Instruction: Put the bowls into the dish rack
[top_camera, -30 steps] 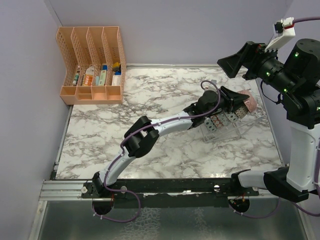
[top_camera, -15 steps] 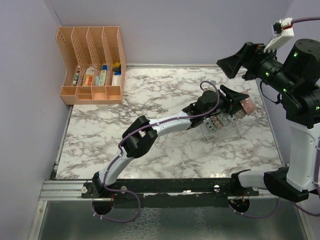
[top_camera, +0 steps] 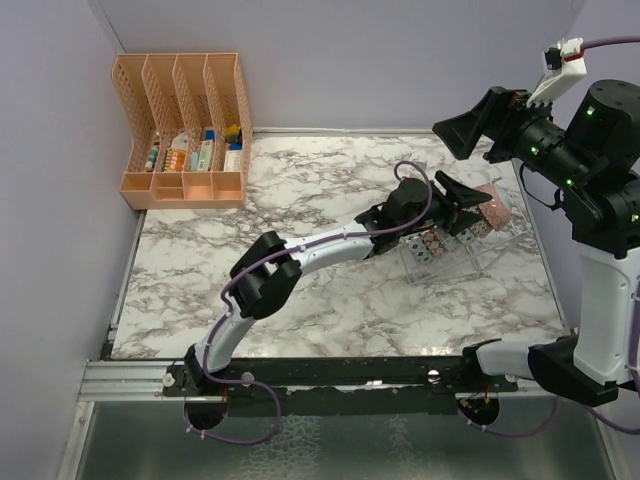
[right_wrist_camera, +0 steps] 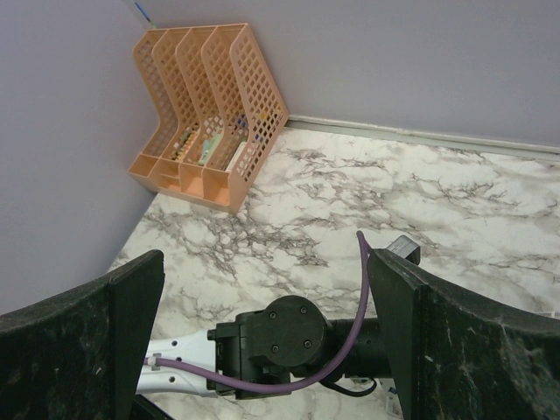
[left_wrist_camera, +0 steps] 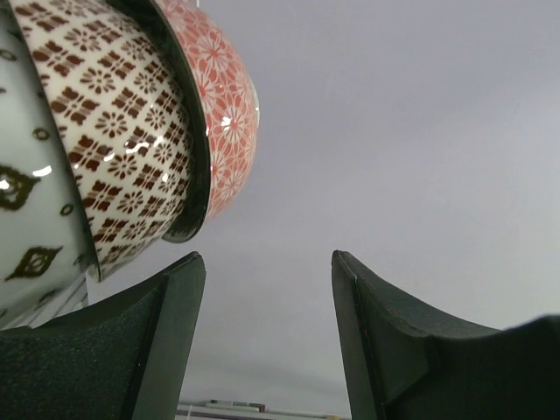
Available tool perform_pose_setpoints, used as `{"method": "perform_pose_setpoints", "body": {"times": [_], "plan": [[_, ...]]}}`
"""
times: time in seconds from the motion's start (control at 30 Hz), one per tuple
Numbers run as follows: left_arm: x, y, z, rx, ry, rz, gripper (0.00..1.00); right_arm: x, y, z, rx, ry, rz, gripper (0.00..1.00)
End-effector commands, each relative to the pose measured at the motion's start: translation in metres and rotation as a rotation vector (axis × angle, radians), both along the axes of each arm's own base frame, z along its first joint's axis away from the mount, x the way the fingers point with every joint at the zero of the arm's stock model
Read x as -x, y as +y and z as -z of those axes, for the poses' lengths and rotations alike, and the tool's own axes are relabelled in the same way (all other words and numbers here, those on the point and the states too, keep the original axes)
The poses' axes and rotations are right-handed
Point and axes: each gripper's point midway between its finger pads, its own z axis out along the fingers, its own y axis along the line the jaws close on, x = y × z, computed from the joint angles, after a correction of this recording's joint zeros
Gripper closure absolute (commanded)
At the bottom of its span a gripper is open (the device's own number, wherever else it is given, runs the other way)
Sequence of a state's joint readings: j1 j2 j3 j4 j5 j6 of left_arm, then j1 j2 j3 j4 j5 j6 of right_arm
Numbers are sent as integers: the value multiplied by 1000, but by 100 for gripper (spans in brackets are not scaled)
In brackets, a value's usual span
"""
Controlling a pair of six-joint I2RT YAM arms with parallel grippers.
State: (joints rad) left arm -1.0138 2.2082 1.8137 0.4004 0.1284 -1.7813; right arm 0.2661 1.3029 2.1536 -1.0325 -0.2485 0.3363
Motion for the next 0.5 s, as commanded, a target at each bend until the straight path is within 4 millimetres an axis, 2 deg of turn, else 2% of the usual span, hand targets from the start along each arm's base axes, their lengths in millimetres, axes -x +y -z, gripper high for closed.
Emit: {"method": "perform_pose_setpoints", "body": {"times": [0.0,0.33,0.47], "plan": [[13,15,-32,16,-33,27,38,7,-1,-6,-5,-23,-10,0],[15,30,-32,-24,-58,28,36,8,-1,-6,-8,-23,-14,0],[13,41,-40,-64,-105,22,27,8,0,-8,-11,-31,-19,1]]}}
